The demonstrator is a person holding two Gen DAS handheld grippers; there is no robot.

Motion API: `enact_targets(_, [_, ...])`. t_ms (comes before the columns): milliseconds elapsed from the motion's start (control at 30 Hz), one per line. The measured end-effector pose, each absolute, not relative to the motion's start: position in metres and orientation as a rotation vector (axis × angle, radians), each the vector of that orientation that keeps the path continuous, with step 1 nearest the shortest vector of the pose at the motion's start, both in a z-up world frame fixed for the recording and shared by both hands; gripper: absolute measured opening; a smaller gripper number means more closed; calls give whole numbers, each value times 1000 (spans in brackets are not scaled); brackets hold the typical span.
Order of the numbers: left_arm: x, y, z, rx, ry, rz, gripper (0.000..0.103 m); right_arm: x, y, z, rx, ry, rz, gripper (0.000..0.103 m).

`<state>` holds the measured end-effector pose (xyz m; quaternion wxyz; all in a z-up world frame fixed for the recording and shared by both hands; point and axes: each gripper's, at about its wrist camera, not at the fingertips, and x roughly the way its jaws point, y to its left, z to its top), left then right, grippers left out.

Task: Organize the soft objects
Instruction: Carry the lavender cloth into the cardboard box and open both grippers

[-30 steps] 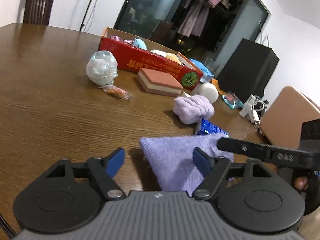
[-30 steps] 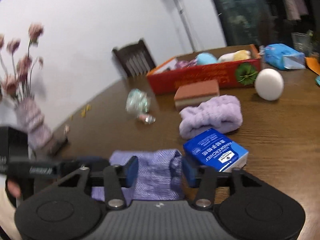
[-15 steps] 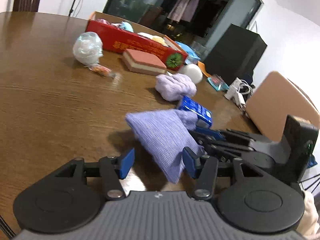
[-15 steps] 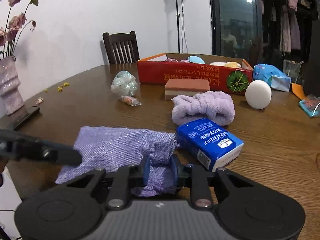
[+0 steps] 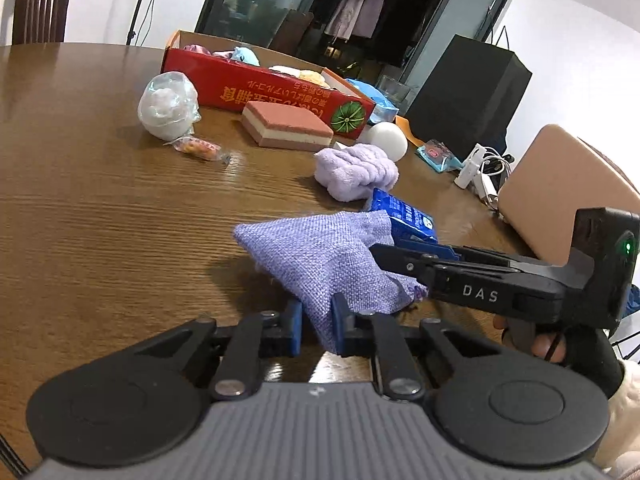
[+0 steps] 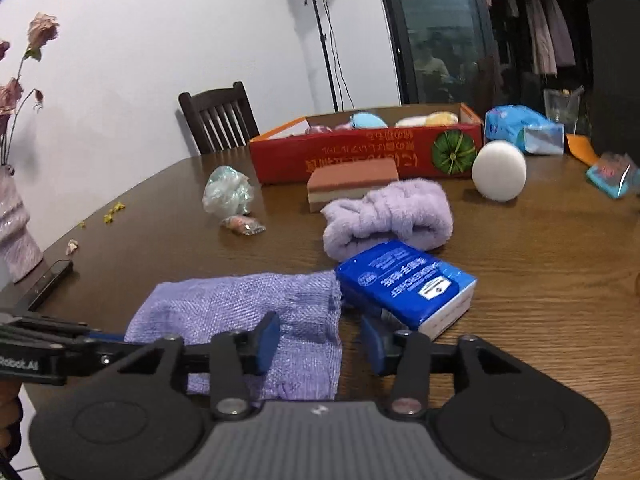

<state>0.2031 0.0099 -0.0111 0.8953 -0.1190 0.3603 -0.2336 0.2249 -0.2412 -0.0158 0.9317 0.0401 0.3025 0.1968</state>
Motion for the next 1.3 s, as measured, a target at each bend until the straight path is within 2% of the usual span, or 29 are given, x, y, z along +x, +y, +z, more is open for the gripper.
enact_targets(67, [205,12,-12,-252,745,-486,15,226,-233,-16,39,616,407,41])
enact_targets(100, [205,12,-12,-254,742,-490,15,226,-227,-17,-7,616,414,33])
enact_targets(167, [206,12,-10,-250,736,-494,15,223,-215,-16,-88,615,422,28])
enact_targets(233, [206,12,-8,-243,724,-502,13,221,-207,-14,-132,616,429,18])
enact_targets(267, [208,12,-7,-241,720,-505,10,220,-206,-14,-139,616,436,9])
enact_targets(300, [209,13,-5,-238,715,-503,9,218,-206,-13,-133,599,438,8])
enact_targets(467, [239,26,46,-243,571,-539,8,232,-218,14,-4,516,467,8])
enact_targets(633, [336,32,112,-162,488,-533,8,307,-215,83,-16,391,509,8])
enact_targets(767, [445,27,124,-111,573,-454,8,416,-198,112,-58,427,494,8])
enact_targets(933, [541,20,92,-56,741,-361,9,528,-167,93,-97,564,430,8])
enact_targets(967, [550,17,82,-20,773,-347,10,545,-160,83,-114,609,421,9])
enact_targets(1033, [555,15,68,44,800,-308,25,563,-152,66,-112,684,419,9])
enact_targets(1067, [553,14,64,70,797,-304,38,568,-148,57,-122,716,421,12])
enact_targets(1100, [551,17,63,77,789,-304,46,569,-145,51,-136,736,421,17])
enact_targets(1167, [546,22,65,73,779,-310,47,567,-142,42,-145,766,465,17])
enact_targets(1233, [542,24,75,68,755,-287,48,564,-141,40,-124,778,521,27])
enact_targets(1267, [539,26,83,67,741,-278,49,561,-142,45,-119,761,521,36])
enact_targets(1300, [535,28,91,64,722,-271,49,558,-145,51,-120,732,509,38])
